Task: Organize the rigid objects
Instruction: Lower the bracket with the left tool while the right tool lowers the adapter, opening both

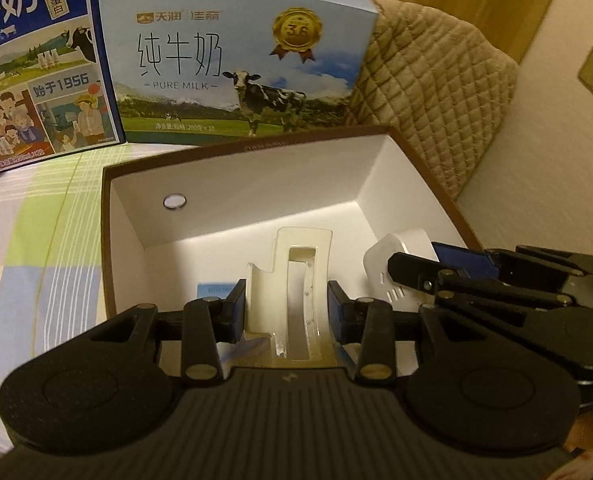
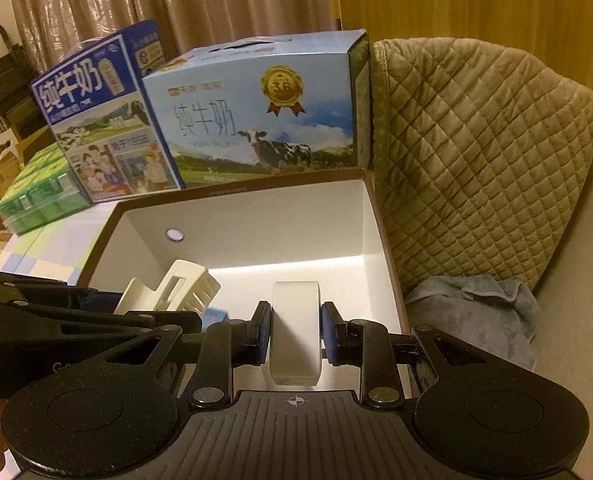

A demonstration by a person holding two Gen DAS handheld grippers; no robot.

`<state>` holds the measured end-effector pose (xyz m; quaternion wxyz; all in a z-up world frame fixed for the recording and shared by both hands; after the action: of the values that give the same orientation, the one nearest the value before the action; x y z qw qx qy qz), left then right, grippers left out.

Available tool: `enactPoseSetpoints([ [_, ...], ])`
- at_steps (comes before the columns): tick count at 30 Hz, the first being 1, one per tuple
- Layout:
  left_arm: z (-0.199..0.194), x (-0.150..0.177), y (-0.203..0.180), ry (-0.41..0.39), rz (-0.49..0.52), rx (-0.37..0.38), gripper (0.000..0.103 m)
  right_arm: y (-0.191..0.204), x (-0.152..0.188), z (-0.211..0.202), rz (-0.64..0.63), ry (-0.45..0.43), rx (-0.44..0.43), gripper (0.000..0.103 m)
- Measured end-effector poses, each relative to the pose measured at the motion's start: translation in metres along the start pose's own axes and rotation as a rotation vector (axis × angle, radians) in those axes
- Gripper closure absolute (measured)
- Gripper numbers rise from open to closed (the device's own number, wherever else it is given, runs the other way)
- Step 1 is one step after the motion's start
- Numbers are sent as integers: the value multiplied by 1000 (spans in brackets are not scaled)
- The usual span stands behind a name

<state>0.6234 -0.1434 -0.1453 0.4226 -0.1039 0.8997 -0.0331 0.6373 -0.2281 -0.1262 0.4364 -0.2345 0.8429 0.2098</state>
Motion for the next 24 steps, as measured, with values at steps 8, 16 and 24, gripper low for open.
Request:
enactPoseSetpoints([
  [8,31,-10,8,21,-17,-20,68,-9,-10,34,-17,15,4,80],
  [16,44,-10,12,42,-15,-24,68,-13,-14,53,-53,-1,14,80],
  [24,48,-8,13,61,-28,-3,68,-13,-21,55,-51,-18,4,80],
])
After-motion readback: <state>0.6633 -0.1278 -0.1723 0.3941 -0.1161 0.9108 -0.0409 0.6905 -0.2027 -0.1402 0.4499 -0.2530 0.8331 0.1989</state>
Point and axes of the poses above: each gripper's, at about its wrist camera, not at the fingertips, and z roughly the way its jaws point, y to its left, x to its underside, the point moved 8 cm from there along z, roughly the way its jaws point, and after that the axes turned 15 degrees about -y, right-handed, at the moved point
